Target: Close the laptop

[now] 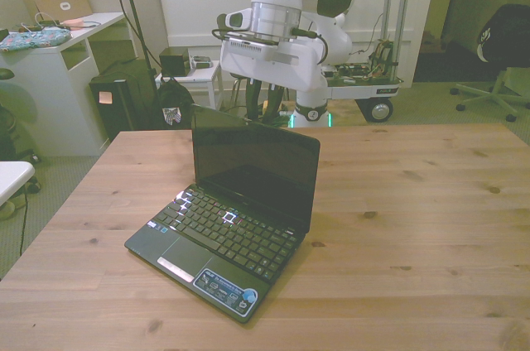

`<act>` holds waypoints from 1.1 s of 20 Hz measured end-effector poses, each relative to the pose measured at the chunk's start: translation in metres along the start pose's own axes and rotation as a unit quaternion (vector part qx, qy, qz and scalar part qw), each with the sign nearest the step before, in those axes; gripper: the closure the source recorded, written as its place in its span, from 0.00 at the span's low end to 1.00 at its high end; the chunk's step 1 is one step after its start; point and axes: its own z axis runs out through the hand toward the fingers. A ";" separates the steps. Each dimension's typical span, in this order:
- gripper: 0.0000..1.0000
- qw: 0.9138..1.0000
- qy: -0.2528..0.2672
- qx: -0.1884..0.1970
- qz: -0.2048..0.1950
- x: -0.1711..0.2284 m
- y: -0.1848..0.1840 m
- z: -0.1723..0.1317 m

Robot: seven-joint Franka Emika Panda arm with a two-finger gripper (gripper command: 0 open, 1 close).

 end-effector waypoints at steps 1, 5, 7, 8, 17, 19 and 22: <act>1.00 1.000 0.000 0.000 0.002 0.002 0.001 0.000; 1.00 1.000 0.002 0.000 0.013 0.015 0.004 -0.005; 1.00 1.000 0.004 -0.001 0.020 0.023 0.006 -0.008; 1.00 1.000 0.005 0.000 0.023 0.028 0.008 -0.009; 1.00 0.999 0.009 -0.016 0.039 0.080 0.008 0.005; 1.00 0.999 0.010 -0.019 0.039 0.094 0.003 0.014; 1.00 0.999 0.007 -0.021 0.040 0.115 -0.008 0.029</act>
